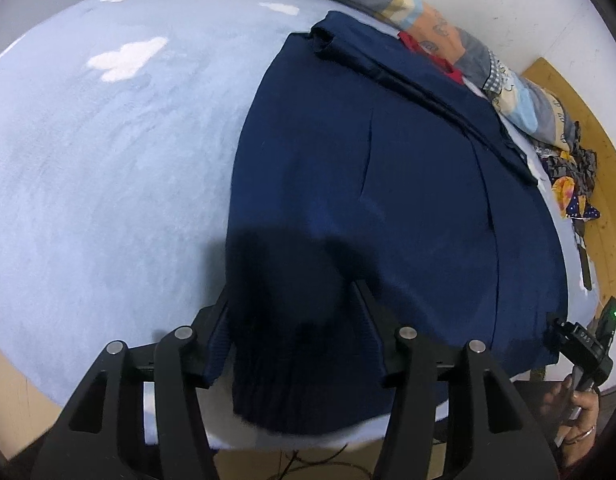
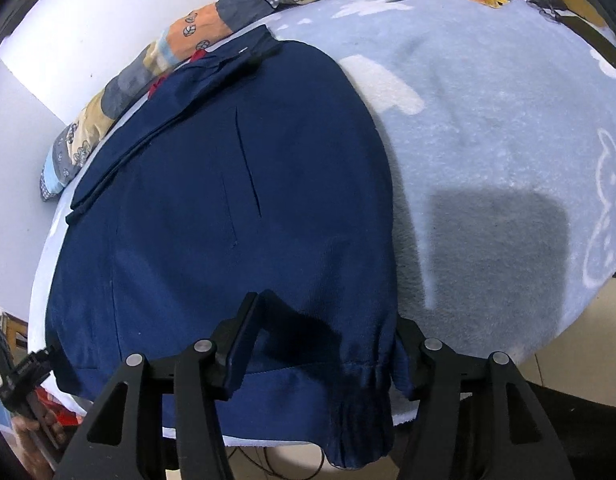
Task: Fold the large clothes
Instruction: 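Lower both grippers onto the navy jacket hem and close on it, then lift the hem with both grippers and carry it toward the red collar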
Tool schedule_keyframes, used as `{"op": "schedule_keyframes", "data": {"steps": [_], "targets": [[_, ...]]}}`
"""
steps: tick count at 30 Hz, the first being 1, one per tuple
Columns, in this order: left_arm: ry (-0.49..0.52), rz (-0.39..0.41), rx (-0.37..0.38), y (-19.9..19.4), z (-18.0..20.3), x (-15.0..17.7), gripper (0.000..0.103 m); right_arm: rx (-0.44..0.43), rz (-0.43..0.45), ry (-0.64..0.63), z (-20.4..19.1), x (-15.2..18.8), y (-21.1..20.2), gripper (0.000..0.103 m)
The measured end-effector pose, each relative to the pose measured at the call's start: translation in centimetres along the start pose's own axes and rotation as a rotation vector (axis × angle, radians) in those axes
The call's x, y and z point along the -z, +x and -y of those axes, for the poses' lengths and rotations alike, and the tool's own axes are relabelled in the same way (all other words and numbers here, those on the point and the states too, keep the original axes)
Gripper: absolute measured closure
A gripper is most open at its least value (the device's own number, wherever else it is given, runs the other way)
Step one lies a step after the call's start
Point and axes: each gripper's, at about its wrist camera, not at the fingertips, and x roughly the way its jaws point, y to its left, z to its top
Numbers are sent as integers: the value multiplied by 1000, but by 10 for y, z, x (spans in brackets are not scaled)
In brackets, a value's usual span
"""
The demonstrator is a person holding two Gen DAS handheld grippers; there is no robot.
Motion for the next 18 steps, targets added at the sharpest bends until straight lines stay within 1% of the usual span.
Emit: {"op": "schedule_keyframes", "data": {"steps": [4, 7, 8, 9, 10, 11, 12, 14, 16, 18], "targets": [[-1, -20, -3, -3, -4, 9, 48, -26, -9, 44, 8, 5, -4, 45], [57, -19, -26, 1, 7, 13, 45, -40, -30, 58, 9, 9, -3, 43], [74, -18, -23, 1, 12, 14, 45, -41, -37, 49, 7, 9, -3, 46], [93, -11, -34, 1, 15, 15, 53, -37, -42, 38, 4, 9, -2, 48], [111, -4, -35, 1, 18, 14, 70, -32, -44, 21, 1, 9, -2, 60], [124, 1, -18, 0, 21, 14, 77, -14, -43, 4, -2, 9, -2, 76], [134, 16, -7, -4, 25, 14, 80, 4, -39, -13, -4, 8, -4, 83], [154, 42, 0, -7, 31, 13, 81, -44, -29, 13, -1, 7, -9, 88], [134, 54, 21, -10, 30, 12, 81, -124, 10, 54, 4, 5, -19, 88], [116, 33, 13, -5, 26, 11, 81, -216, 45, 98, 8, 3, -29, 88]]}}
